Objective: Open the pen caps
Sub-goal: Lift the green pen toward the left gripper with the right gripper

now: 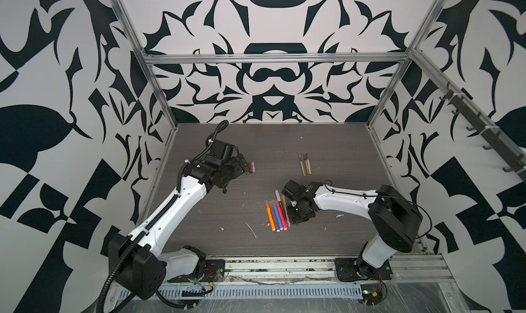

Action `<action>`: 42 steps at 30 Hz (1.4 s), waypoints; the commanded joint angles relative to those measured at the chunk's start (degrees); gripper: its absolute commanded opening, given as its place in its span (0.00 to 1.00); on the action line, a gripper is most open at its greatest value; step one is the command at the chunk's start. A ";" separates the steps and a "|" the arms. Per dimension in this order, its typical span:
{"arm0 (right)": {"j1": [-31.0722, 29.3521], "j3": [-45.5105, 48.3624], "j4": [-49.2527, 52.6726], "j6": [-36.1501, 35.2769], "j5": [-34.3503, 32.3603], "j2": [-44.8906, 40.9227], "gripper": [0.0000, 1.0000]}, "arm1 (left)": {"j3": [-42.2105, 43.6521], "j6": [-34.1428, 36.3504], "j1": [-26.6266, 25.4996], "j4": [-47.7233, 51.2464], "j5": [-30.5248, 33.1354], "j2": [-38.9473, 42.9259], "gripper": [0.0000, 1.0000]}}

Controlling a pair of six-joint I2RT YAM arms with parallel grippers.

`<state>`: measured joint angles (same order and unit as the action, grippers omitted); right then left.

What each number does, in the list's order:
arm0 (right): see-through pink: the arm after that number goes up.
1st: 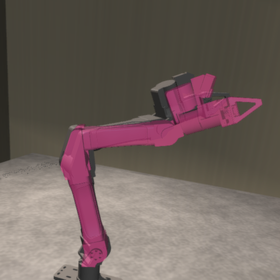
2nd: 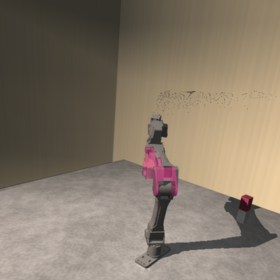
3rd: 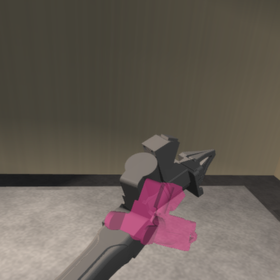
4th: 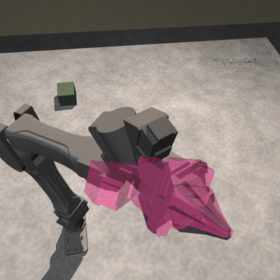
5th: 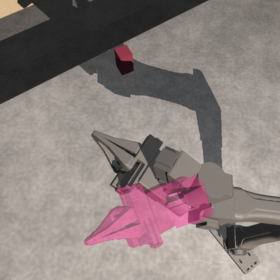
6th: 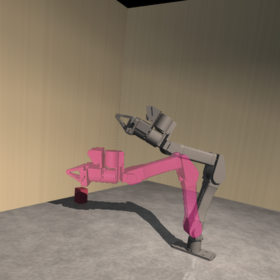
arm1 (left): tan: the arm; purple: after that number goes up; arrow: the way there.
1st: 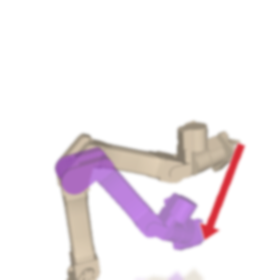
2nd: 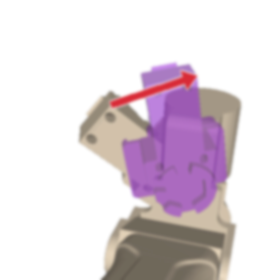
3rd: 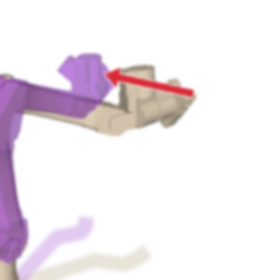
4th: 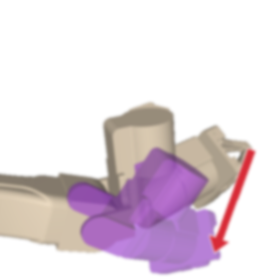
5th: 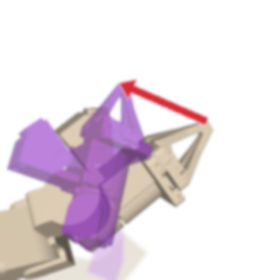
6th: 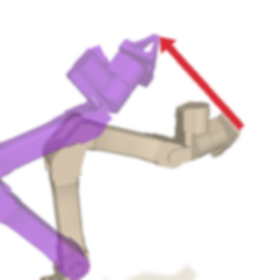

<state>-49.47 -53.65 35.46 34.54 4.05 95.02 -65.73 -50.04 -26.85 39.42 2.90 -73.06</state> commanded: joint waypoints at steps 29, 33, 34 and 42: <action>11.47 -22.69 14.82 -12.17 24.92 -7.36 0.00 | -5.63 -0.33 -2.44 -4.79 -24.58 -8.04 0.86; 11.50 -24.79 14.91 -14.98 25.48 -4.39 0.00 | -5.81 -1.68 -2.42 -4.08 -24.24 -6.40 0.86; 11.44 -25.51 15.01 -15.62 25.48 -3.67 0.00 | -6.04 -1.84 -2.42 -3.16 -24.15 -6.25 0.86; 11.50 -27.48 12.30 -16.77 26.38 -1.52 0.00 | -8.42 0.30 -2.42 -1.13 -25.60 -8.24 0.86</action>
<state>-37.87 -80.09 49.15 18.85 29.17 94.48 -73.19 -50.81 -29.28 37.10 -21.54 -80.49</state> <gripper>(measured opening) 0.117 0.864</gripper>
